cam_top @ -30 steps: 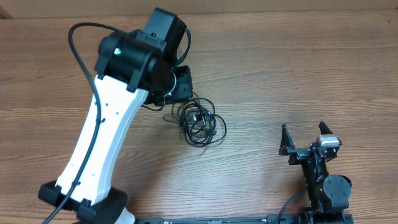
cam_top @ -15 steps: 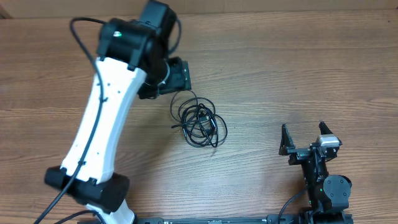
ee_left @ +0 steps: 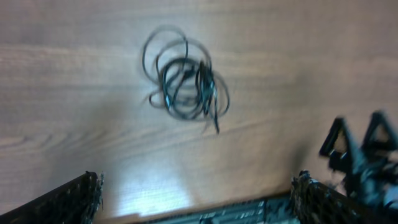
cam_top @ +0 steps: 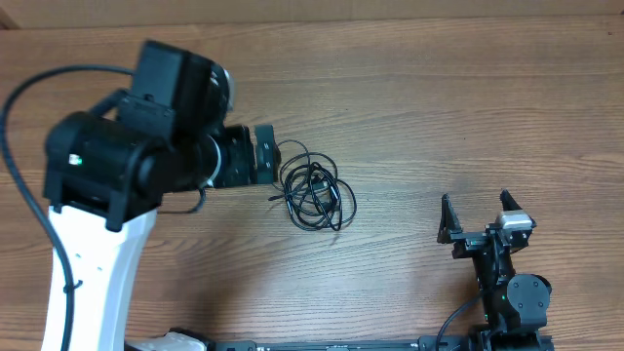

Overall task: Untangle cables
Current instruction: 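Release the cables and retract the left gripper, then reach the right gripper into the loosened cables and grasp a strand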

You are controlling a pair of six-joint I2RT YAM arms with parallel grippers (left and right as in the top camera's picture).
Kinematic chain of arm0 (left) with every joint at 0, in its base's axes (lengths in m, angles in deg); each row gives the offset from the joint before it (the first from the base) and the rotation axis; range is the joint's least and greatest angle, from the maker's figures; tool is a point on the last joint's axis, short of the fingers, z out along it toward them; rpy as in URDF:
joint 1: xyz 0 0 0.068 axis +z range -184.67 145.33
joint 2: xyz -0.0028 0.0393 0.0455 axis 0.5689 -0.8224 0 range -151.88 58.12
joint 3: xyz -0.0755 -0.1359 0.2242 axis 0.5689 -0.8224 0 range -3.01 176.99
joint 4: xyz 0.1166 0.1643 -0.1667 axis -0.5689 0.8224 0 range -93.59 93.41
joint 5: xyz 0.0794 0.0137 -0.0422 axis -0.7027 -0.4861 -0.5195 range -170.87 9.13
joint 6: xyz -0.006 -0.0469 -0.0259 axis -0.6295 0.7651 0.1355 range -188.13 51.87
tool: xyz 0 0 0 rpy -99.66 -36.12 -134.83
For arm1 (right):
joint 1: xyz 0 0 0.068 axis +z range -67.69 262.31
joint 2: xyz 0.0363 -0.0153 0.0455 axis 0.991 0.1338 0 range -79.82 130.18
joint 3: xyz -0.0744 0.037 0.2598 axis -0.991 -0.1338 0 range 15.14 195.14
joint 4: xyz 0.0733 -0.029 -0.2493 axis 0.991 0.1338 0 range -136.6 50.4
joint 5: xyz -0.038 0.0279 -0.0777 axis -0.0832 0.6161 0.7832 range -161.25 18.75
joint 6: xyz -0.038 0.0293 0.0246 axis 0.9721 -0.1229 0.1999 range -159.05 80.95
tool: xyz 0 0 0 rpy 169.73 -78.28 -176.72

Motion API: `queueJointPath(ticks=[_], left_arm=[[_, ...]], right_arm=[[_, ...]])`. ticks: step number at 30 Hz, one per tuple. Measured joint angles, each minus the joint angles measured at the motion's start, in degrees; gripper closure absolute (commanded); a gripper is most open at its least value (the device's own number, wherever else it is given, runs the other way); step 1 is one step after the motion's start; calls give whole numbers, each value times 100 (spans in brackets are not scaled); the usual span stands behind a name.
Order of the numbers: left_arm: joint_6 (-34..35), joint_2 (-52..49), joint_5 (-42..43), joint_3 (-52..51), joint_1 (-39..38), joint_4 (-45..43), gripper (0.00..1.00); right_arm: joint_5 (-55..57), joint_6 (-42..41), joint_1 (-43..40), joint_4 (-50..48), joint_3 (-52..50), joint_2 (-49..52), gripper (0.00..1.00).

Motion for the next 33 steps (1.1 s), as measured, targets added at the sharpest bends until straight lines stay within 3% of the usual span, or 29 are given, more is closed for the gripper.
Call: queueJointPath(ticks=[7,12,16,21,25,27,29,33], left_arm=[[-13,850,4,-1169,-111,-7,0],[140,2059,-17,-1257,-111,-4,0],[308,2824,-42,-1252,-111,24,0],[424,3003,-57,-1255,-111,24,0],[485,2949,-55,-1257,-111,17,0],[509,2940,-59,-1259,-111,15,0],[531,2940,-92,-1261,-111,17,0],[616,2940,-190,-1311,-111,15,1]], right_arm=[[-13,-4,0,-2,0,0,0],[-197,-114,0,-15,0,0,0],[-852,-957,0,-122,0,0,0],[-2210,-2855,0,-197,0,0,0],[-3001,-4172,0,-1217,0,22,0],[-3357,-4572,0,-2173,17,20,0],[-3528,-4776,0,-2411,138,15,0],[-3539,-4669,-59,-1224,1154,144,0]])
